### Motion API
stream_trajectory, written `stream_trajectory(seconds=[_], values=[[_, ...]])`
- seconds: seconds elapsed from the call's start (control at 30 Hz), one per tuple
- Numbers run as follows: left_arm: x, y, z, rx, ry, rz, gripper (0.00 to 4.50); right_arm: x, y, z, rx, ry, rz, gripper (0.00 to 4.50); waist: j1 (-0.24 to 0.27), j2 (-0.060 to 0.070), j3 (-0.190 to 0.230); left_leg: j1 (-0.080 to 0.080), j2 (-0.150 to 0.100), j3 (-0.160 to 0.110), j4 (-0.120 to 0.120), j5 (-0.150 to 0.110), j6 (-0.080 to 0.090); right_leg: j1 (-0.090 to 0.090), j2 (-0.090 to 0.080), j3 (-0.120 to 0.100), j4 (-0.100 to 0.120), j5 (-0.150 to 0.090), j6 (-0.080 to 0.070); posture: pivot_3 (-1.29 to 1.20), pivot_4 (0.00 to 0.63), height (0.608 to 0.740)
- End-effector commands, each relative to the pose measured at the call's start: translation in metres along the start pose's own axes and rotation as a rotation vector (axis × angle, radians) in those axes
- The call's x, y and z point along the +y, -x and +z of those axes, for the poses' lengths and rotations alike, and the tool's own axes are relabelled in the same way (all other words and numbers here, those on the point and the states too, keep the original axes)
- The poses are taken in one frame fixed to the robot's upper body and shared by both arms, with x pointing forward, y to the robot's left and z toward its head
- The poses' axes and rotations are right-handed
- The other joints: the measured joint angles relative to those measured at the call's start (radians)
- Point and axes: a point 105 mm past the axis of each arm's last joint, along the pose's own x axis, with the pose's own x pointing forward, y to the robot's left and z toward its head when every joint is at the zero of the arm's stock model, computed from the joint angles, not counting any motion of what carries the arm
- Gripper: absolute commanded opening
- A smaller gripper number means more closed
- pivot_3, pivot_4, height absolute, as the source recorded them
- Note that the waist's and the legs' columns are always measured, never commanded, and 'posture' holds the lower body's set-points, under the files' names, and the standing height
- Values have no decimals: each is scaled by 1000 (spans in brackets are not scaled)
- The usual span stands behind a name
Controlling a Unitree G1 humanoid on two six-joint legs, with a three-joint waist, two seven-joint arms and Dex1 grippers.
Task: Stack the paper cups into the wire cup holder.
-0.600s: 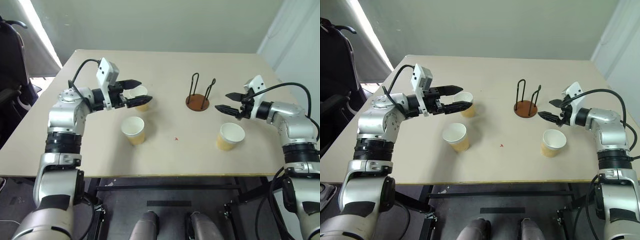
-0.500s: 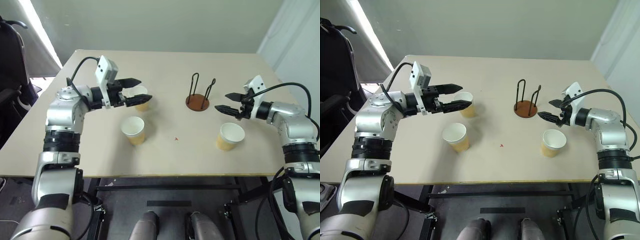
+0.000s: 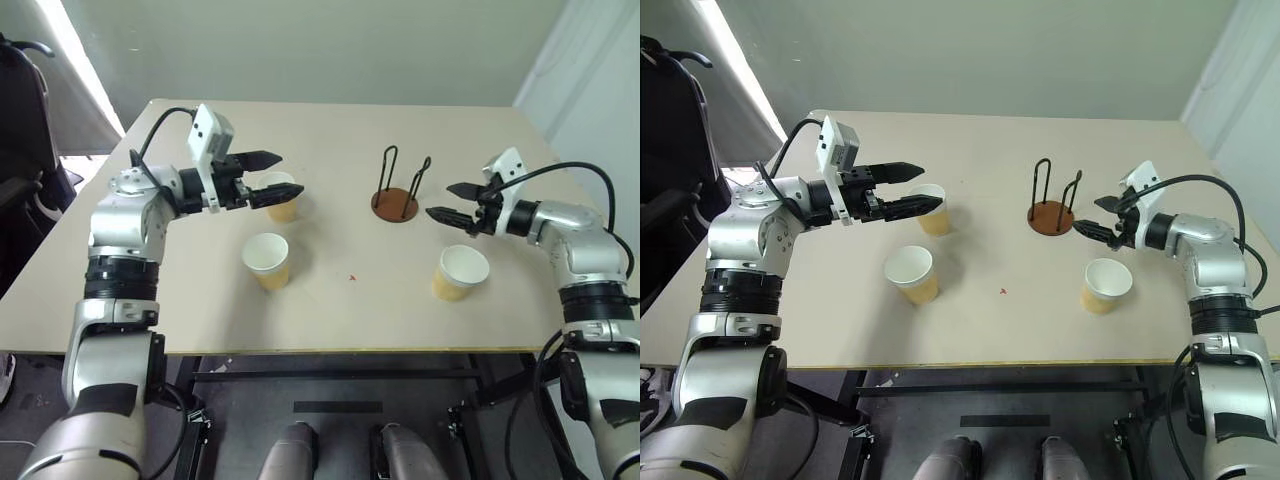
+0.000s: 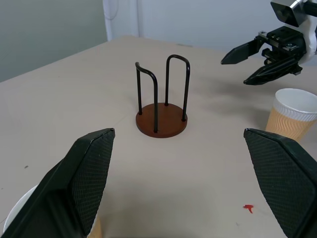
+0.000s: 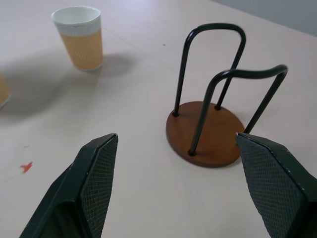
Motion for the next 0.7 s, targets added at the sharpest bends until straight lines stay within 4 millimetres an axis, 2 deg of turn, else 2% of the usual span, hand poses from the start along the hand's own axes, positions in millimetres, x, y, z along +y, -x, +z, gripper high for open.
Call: stream_trajectory(seconds=[0.03, 0.27, 0.7], values=[[0, 3, 16, -31, -52, 3, 4500, 0, -6, 14, -32, 44, -9, 3811, 0, 0, 0, 0, 0, 0, 0, 0, 0, 0, 0, 0, 0, 0, 0, 0, 150, 740], [0, 4, 17, -30, -56, 5, 4500, 4, -21, 10, -6, 48, -10, 3811, -1, 0, 0, 0, 0, 0, 0, 0, 0, 0, 0, 0, 0, 0, 0, 0, 150, 740], [3, 3, 19, -31, -61, 14, 4500, -5, -46, 12, -1, 31, -94, 3811, 0, 0, 0, 0, 0, 0, 0, 0, 0, 0, 0, 0, 0, 0, 0, 0, 150, 740]])
